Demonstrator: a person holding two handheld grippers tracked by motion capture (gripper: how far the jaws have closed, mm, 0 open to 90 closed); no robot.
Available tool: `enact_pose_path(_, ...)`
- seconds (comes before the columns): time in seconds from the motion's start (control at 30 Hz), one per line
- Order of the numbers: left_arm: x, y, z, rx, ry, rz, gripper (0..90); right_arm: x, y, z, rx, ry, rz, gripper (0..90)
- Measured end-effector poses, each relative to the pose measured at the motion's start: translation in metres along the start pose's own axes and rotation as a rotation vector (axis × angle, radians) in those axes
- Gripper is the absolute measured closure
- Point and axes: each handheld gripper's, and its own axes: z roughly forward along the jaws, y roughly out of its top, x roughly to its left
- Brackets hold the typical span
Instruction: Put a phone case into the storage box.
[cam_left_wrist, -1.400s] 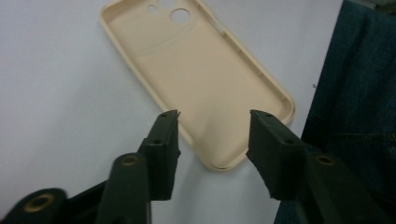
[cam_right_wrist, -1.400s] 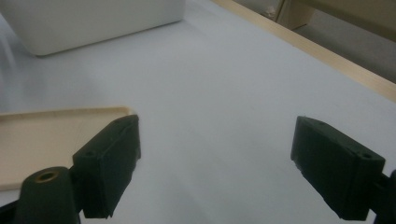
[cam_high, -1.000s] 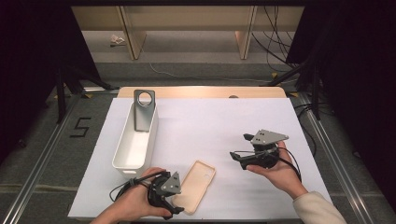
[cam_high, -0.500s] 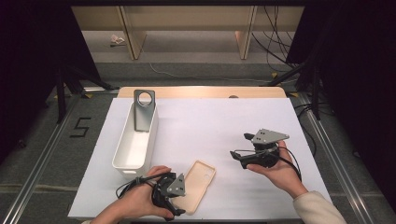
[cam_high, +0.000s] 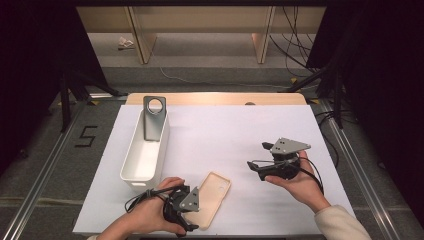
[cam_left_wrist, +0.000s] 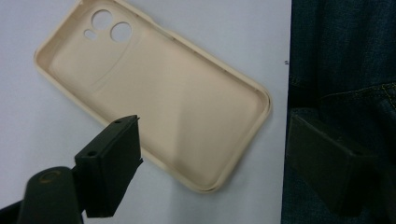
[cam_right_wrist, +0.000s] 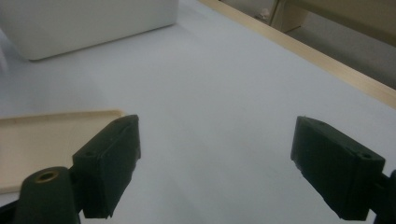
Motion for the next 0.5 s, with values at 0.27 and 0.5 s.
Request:
enact_pose_path(0.27, 0.0005, 0.0036, 0.0012, 0.015, 0.003, 0.035, 17.7, -0.0007, 0.0002, -0.0013, -0.003, -0.003, 0.001, 16.8)
enact_pose_path(0.5, 0.0013, 0.0074, 0.0027, 0.046, -0.015, 0.098, 20.4, -0.0009, -0.0002, -0.0018, -0.003, -0.005, 0.003, 16.8)
